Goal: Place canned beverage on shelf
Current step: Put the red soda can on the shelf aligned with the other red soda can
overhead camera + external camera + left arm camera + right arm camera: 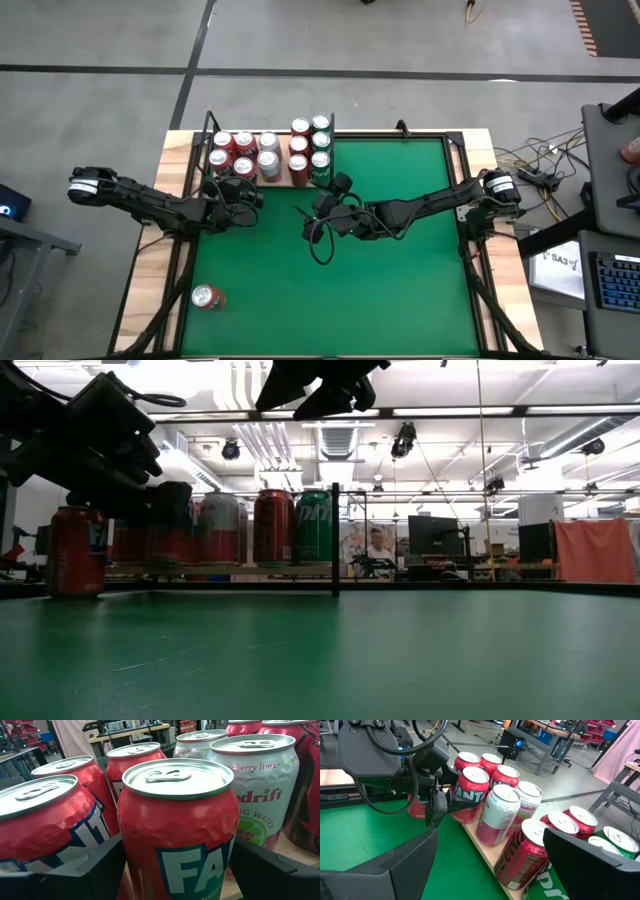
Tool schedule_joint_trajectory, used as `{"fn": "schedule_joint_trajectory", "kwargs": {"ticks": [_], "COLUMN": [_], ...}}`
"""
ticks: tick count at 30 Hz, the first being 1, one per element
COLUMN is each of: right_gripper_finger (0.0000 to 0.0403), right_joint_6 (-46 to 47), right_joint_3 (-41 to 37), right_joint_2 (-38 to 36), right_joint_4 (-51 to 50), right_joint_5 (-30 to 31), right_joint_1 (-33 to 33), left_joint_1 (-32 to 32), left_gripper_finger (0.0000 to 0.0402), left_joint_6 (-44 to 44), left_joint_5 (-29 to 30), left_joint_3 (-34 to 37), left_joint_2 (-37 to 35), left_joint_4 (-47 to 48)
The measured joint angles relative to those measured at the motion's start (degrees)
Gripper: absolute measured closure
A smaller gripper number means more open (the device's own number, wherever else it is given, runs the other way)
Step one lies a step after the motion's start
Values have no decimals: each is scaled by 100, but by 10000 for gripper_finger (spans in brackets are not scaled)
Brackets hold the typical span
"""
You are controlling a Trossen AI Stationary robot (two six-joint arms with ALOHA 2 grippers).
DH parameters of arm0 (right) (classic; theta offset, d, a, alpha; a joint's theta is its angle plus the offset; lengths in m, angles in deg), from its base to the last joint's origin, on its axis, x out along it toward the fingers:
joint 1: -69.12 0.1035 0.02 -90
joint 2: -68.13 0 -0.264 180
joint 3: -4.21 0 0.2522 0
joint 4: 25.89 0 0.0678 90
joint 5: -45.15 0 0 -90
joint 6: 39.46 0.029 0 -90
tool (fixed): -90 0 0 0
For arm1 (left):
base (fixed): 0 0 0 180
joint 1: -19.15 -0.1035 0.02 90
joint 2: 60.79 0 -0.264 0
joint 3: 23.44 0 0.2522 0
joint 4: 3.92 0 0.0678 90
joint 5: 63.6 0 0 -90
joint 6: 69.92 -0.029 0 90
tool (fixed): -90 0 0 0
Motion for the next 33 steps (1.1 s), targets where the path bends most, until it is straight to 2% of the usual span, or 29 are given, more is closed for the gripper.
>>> {"fn": "schedule_joint_trajectory", "kwargs": {"ticks": [21, 33], "right_gripper_finger": [51, 51], "right_joint_6": [0, 0], "right_joint_3": [0, 0], "right_joint_2": [0, 0], "right_joint_4": [1, 2], "right_joint_5": [-2, -2], "right_joint_1": [0, 0], "left_joint_1": [0, 0], "left_gripper_finger": [103, 62], "left_joint_6": [-15, -22], "left_joint_5": [4, 31], "left_joint_3": [0, 2], "left_joint_2": [2, 2], "left_joint_4": [4, 7]}}
